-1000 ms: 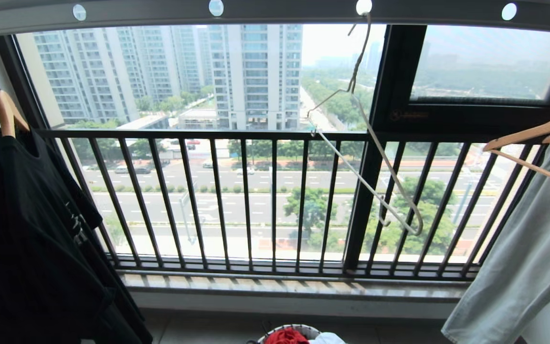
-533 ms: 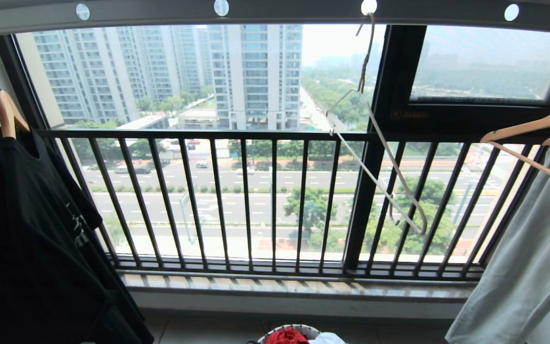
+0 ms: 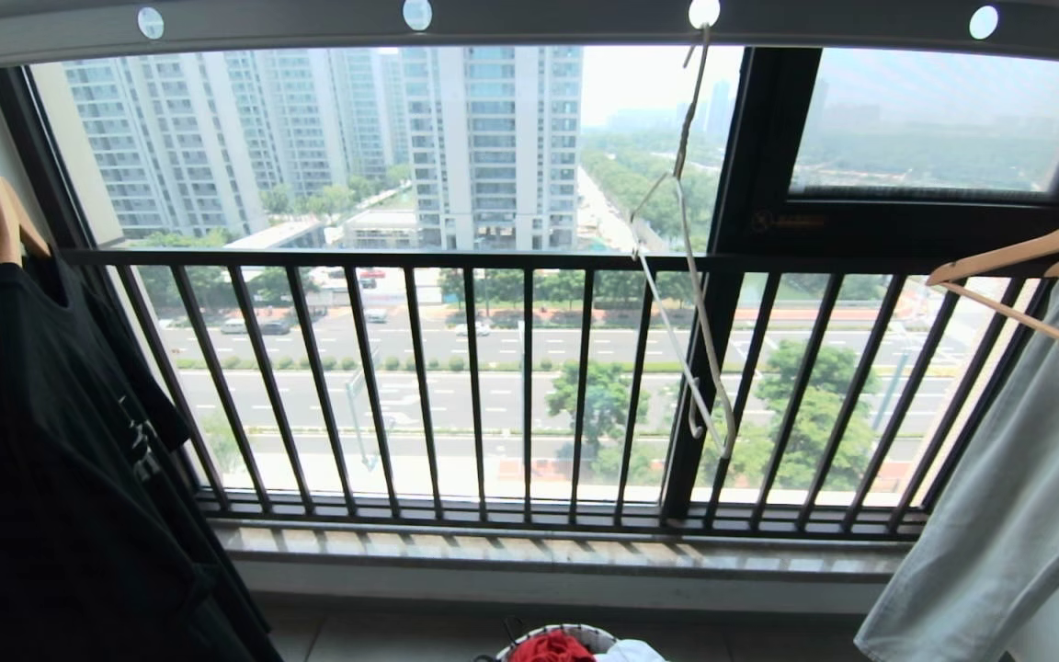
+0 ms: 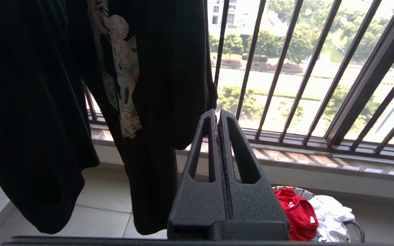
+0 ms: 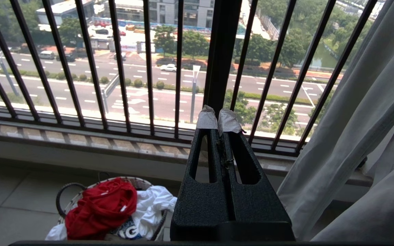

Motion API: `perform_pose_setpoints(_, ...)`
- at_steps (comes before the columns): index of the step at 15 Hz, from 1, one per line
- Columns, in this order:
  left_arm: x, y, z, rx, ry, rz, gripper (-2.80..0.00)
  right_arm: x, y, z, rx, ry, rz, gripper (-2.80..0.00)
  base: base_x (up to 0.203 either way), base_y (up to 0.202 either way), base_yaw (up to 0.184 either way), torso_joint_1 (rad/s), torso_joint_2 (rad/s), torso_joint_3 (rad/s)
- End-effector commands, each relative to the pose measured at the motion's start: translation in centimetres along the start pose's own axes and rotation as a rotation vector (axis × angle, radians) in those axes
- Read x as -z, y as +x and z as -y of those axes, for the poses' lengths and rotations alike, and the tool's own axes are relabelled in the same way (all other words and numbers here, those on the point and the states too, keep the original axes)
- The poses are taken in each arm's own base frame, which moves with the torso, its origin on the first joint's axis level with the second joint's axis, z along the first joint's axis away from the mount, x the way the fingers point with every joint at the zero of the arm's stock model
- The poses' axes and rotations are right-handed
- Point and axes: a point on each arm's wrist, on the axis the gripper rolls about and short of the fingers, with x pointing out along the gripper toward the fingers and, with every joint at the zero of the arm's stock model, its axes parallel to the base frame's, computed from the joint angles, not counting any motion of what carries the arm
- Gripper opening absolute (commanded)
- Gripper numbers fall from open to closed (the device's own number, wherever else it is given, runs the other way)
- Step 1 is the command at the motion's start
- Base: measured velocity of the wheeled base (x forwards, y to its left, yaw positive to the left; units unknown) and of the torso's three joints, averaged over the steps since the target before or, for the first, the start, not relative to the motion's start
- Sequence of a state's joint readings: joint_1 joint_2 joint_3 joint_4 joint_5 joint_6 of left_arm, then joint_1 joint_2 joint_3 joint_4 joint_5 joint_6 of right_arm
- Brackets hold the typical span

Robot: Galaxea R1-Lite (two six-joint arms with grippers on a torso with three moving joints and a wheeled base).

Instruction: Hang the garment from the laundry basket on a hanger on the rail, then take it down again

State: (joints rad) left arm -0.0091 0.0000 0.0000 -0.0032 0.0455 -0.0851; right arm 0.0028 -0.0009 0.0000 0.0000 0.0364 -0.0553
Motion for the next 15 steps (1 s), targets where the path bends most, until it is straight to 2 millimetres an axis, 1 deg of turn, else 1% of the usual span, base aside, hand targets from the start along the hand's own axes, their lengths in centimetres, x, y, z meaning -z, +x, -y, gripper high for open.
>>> perform_pose_setpoints(1,0.00,0.01,0.00,-0.001,-0.001,-0.001,-2.80,0.04,0.01,0.00,-0.001,0.000,-0.001,-2.80,0.000,0.000,0.000,0.000,0.00,0.000)
perform_pose_setpoints(15,0.00,0.01,0.00,-0.001,-0.001,-0.002,-2.80,0.04,0.01,0.00,-0.001,-0.001,-0.001,-2.80,0.000,0.000,0.000,0.000,0.00,0.000)
